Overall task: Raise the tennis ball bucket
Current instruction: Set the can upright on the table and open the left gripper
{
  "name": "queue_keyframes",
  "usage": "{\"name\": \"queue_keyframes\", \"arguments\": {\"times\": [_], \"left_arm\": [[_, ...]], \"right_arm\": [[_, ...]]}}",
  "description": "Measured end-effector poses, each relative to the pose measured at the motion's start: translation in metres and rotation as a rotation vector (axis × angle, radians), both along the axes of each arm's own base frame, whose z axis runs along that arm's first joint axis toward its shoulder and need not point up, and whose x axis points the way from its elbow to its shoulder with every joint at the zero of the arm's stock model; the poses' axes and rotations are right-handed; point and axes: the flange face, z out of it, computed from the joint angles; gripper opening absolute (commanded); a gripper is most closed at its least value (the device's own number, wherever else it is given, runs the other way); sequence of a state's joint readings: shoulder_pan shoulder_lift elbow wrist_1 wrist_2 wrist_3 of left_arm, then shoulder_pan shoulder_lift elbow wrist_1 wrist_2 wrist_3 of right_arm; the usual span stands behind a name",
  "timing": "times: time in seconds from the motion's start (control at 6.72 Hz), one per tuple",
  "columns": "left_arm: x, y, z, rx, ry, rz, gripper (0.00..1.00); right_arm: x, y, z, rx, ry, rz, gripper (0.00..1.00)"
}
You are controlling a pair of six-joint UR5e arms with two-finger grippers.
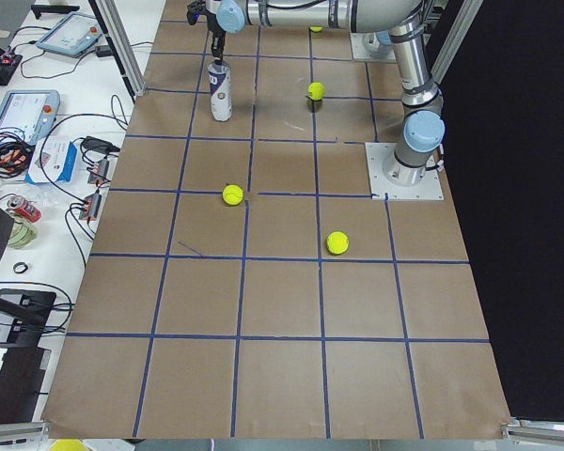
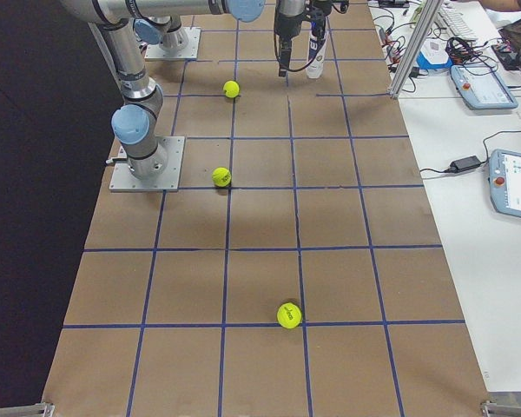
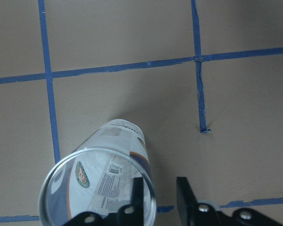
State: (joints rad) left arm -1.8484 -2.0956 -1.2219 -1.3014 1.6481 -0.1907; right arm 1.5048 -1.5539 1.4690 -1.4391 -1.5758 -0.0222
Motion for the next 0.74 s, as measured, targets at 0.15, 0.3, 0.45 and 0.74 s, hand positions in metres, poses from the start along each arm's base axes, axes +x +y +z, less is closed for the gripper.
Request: {"name": "queue_keyframes", "arguments": {"times": [0.15,0.3,0.45,0.74], "left_arm": [[0.000,0.000,-0.001,0.002,0.002,-0.001,0.94],[0.000,0.000,0.000,0.002,0.004,-0.002,0.95],[0.001,-0.001,0.003,-0.003,0.007,-0.005,0.96],[0.012,0.006,0.031,-0.014,0.037,-0.008,1.00]], "right_arm": [[0.000,0.000,0.000,-0.001,-0.001,-0.001,1.00],[0.000,0.000,0.000,-0.001,-0.002,-0.001,1.00],[0.000,0.000,0.000,-0.001,-0.002,-0.001,1.00],[0.000,0.000,0.000,-0.001,-0.003,-0.002,1.00]]}}
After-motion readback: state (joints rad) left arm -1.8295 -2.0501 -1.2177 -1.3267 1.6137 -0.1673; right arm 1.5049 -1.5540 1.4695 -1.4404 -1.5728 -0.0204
